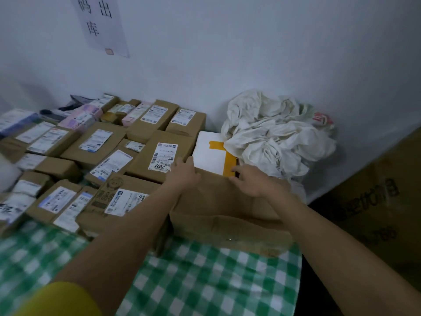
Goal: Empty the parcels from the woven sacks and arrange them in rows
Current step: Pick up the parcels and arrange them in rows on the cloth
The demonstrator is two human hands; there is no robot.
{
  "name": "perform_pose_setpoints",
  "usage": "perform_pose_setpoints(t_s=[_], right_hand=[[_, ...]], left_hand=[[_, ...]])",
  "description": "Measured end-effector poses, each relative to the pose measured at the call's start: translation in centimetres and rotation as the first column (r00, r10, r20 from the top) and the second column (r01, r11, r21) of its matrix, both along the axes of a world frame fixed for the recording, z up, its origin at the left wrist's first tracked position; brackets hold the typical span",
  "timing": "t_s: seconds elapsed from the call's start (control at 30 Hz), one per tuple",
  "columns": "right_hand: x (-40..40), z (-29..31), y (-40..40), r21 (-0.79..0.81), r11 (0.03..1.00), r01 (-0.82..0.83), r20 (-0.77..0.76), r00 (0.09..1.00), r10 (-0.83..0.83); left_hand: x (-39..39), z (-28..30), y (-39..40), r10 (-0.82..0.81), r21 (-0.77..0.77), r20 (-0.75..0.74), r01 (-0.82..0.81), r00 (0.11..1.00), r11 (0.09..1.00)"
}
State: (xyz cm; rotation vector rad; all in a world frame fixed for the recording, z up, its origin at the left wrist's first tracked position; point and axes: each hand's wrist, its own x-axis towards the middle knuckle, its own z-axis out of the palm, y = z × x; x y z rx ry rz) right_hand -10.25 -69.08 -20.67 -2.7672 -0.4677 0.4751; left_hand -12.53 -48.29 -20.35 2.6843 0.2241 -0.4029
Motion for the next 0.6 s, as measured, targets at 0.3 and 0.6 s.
perform_pose_setpoints(t_s=[0.3,0.6], right_hand=[[7.3,2.3,0.6,-0.484,0.844,-0.23,0.236,0.895,0.379],[13.5,0.2,3.7,-0.873,0.418,-0.25,0.168,0.65,0.741]], left_hand=[[5.3,1.9,-2.0,-0.035,0.085,0.0,0.035,0.999,0.996],[12.3,-0.3,-2.0,-0.162,0.023,-0.089,0.165,0.983,0.986]])
